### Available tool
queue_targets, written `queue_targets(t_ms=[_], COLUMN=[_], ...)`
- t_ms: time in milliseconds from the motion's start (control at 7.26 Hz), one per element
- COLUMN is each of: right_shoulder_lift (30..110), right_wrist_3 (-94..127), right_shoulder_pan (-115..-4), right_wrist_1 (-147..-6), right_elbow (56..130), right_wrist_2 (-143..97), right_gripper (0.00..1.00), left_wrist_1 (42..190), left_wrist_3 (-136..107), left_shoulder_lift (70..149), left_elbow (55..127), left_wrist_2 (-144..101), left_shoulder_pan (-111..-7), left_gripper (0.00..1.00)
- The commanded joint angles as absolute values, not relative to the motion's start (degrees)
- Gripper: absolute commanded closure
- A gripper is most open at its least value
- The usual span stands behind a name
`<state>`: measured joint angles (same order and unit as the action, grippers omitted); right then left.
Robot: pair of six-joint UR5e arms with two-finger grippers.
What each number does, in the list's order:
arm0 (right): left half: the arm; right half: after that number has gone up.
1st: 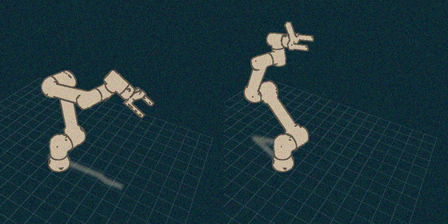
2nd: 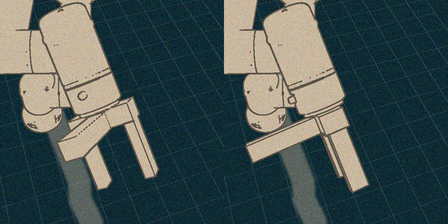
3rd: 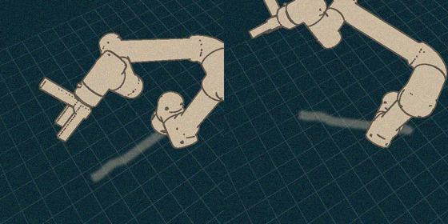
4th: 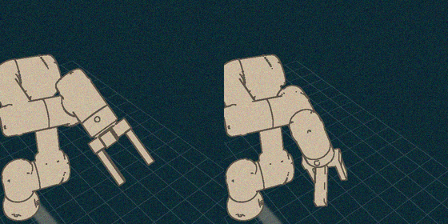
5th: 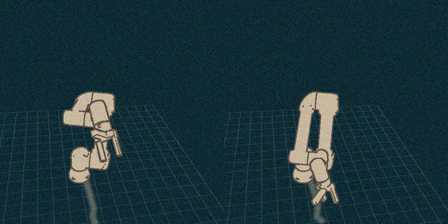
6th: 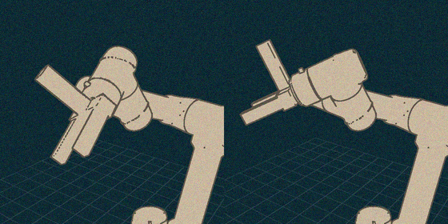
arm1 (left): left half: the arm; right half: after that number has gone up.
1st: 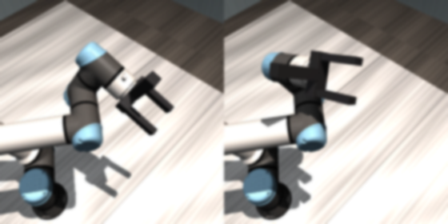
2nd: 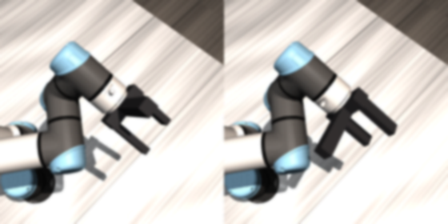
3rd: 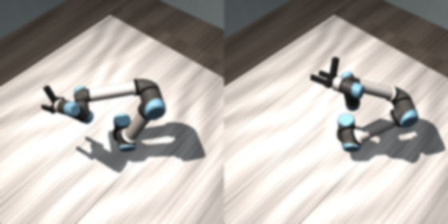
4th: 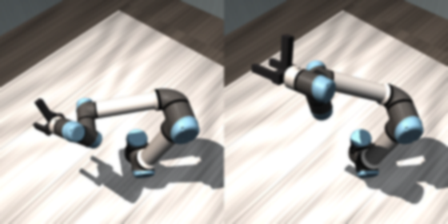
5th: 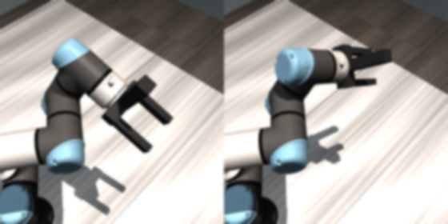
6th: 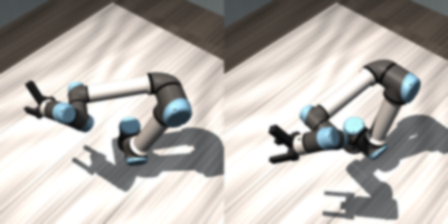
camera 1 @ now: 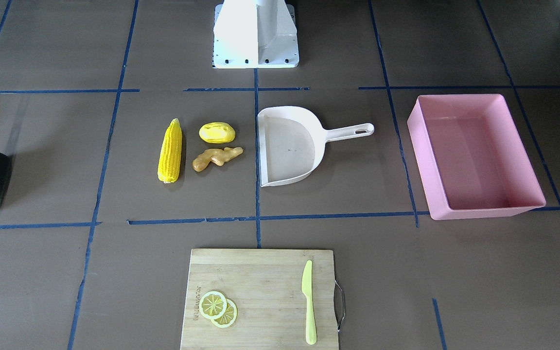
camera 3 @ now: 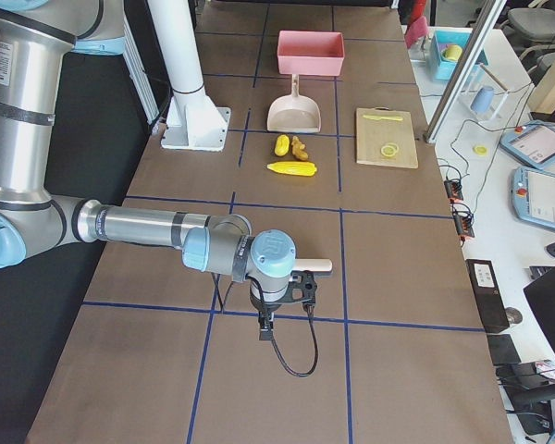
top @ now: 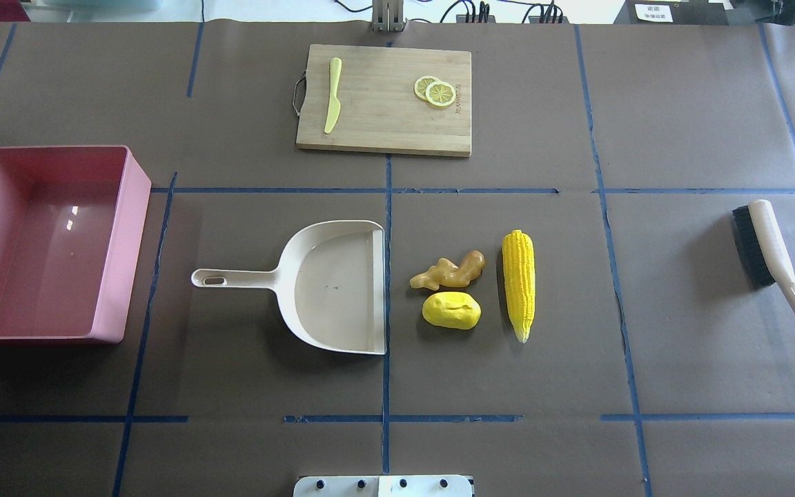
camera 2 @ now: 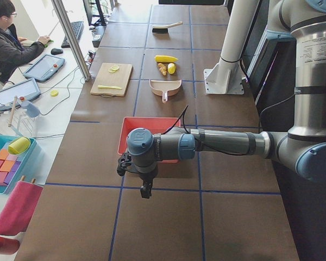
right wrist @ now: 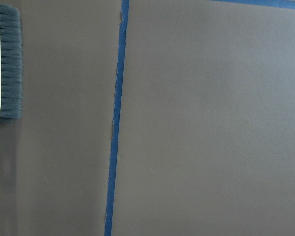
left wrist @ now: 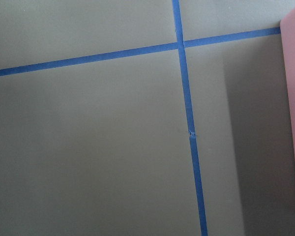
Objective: Sweep and dump trash into bin
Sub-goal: 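Grasp the white handle of the brush with the right gripper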
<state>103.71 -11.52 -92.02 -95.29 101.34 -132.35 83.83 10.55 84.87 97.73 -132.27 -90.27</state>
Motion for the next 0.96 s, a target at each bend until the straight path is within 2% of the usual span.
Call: queue_targets(t_ms=[0, 551, 827], right_shoulder_lift=[103.62, 102.66, 101.07], right_wrist_3=[-11.51, -11.34, -7.50], right_shoulder_pan=[-92.02, -91.67, -91.32], right_wrist_1=[-94.93, -94.31, -93.08], right_elbow=[101.51, 101.52, 100.11], right_wrist_2=[-132.28, -131.93, -132.36], right_gripper=[0.00, 0.00, 0.00], left_wrist_1=[84.20, 84.46, 90.31], left_wrist_3=[10.55, 9.94, 9.85], left_shoulder_lift=[84.99, 86.21, 88.94], left_elbow=[97.73, 98.00, 96.60], left_wrist_2=[-132.19, -131.84, -131.92], left_shoulder_pan=[-90.09, -89.12, -88.95], left_gripper=[0.00, 0.00, 0.00])
